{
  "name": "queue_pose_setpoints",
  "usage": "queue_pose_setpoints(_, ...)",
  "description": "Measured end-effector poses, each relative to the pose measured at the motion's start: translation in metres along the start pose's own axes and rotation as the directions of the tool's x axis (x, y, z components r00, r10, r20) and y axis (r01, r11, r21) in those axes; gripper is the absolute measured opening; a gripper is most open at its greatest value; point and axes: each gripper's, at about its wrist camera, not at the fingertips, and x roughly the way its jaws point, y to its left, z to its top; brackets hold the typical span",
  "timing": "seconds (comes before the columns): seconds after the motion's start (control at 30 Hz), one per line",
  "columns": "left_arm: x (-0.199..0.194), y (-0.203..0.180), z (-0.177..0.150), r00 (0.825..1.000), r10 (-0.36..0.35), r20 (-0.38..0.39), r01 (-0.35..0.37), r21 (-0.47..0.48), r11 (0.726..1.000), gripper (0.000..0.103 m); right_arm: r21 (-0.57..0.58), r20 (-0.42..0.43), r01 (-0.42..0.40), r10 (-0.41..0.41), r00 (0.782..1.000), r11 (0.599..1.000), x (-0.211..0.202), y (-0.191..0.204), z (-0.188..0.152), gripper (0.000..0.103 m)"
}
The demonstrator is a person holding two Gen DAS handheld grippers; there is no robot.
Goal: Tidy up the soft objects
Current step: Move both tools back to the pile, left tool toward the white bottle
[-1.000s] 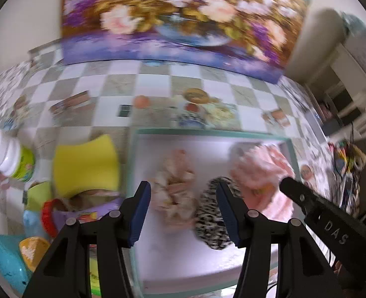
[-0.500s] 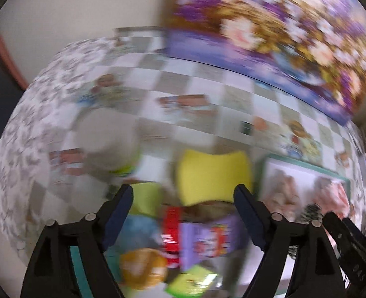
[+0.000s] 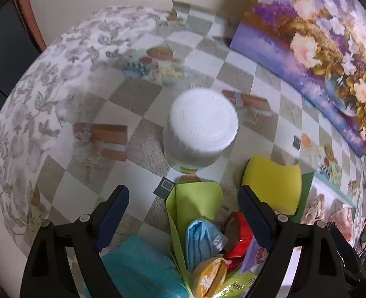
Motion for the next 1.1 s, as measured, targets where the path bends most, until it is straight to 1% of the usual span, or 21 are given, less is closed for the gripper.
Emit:
queue_pose_setpoints(0.2,0.026,0.003,0.001,0.996,-0.032,-0.082,0.031,-0.008,0.999,0.089,-0.022,-0.032,-0.018,0.017,0.999,1.0,0.02,0.014,0.0,0.1)
queue_pose_setpoints(0.4,0.047,0.001,0.0,0.99,-0.008,-0.138,0.009,0.012,1.0,0.089,-0.019,-0.041,-0.006,0.005,0.999,1.0,0.029,0.012,0.005,0.1)
queue_pose_setpoints(0.47,0.053,-0.001,-0.001,0.987,-0.025,-0.161,0.026,0.004,1.0,0.089,-0.02,-0.041,-0.002,0.001,0.999,1.0,0.031,0.012,0.007,0.1)
queue_pose_setpoints(0.5,0.053,-0.002,0.0,0.986,-0.034,-0.161,0.035,-0.001,0.999,0.089,-0.021,-0.043,-0.001,0.0,0.999,1.0,0.032,0.012,0.008,0.1)
queue_pose_setpoints(0.73,0.057,-0.007,0.002,0.984,-0.026,-0.176,0.026,0.002,1.0,0.089,-0.001,-0.05,0.006,-0.006,0.999,1.0,0.036,0.006,0.01,0.1)
queue_pose_setpoints(0.8,0.062,-0.008,0.005,0.983,-0.041,-0.182,0.042,0.002,0.999,0.089,-0.004,-0.05,0.004,-0.004,0.999,1.0,0.035,0.007,0.01,0.1)
queue_pose_setpoints(0.97,0.069,-0.024,0.0,0.98,-0.037,-0.194,0.049,0.056,0.997,0.089,0.003,-0.048,0.005,-0.005,0.999,1.0,0.034,0.005,0.01,0.1)
queue_pose_setpoints(1.1,0.069,-0.03,-0.001,0.981,-0.05,-0.188,0.064,0.071,0.995,0.084,0.027,-0.048,0.008,-0.007,0.999,1.0,0.033,0.0,0.01,0.1)
